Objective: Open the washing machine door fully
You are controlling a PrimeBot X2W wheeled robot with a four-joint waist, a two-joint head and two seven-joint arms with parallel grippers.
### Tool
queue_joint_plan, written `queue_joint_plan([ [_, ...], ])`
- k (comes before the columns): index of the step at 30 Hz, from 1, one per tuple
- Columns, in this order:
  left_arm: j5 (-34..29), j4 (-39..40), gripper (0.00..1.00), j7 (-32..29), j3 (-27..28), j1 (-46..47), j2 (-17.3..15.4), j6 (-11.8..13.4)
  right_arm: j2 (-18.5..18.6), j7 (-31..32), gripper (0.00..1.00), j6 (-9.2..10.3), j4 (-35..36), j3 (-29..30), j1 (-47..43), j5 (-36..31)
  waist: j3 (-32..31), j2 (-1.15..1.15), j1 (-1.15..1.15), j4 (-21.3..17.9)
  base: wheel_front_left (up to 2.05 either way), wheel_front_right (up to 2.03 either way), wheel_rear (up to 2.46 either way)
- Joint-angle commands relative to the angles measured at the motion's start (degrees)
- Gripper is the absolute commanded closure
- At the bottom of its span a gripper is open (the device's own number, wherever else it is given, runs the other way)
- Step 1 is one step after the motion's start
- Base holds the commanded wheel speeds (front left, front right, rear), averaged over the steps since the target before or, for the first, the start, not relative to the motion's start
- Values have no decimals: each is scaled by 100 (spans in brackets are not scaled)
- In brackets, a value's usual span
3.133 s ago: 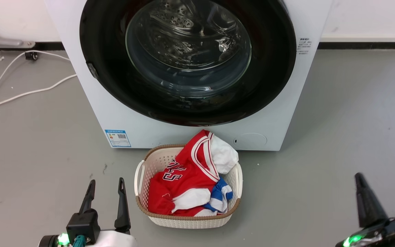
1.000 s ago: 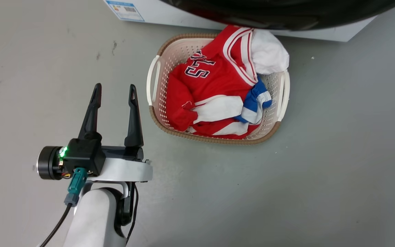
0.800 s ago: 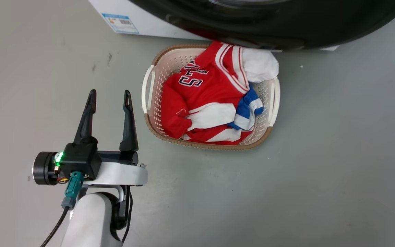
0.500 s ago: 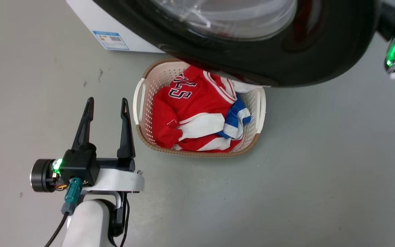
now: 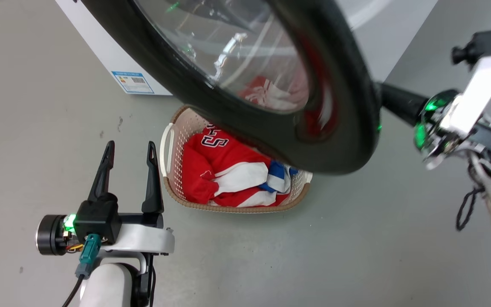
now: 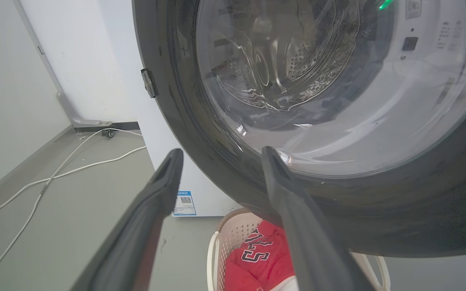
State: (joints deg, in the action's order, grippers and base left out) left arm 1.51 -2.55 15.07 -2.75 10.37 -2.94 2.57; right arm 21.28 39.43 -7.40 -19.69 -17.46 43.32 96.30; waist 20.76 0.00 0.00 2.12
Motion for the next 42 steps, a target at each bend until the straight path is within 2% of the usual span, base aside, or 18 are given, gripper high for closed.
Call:
queue_joint_plan([
  [1, -34, -7, 0, 16, 21, -68, 5, -1, -89, 53, 100, -16, 99, -63, -137, 21, -79, 0, 0, -2, 0, 0, 0],
  [11, 2, -50, 0, 16, -20, -297, 8, 44, -266, 210, 100, -16, 773, -497, -1070, 93, -500, 0, 0, 73, 0, 0, 0],
  [29, 77, -66, 0, 16, -100, -553, 9, 119, -917, 328, 100, -16, 1031, -1305, -1680, 51, -855, 0, 0, 264, 0, 0, 0],
  [37, 76, -112, 0, 16, -75, -659, 8, 127, -992, 291, 100, -16, 1056, -1450, -2033, 87, -1017, 0, 0, 283, 0, 0, 0],
  [42, 48, -122, 0, 16, -31, -780, 9, 121, -944, 125, 100, -16, 1116, -1324, -2238, 112, -1184, 0, 0, 218, 0, 0, 0],
])
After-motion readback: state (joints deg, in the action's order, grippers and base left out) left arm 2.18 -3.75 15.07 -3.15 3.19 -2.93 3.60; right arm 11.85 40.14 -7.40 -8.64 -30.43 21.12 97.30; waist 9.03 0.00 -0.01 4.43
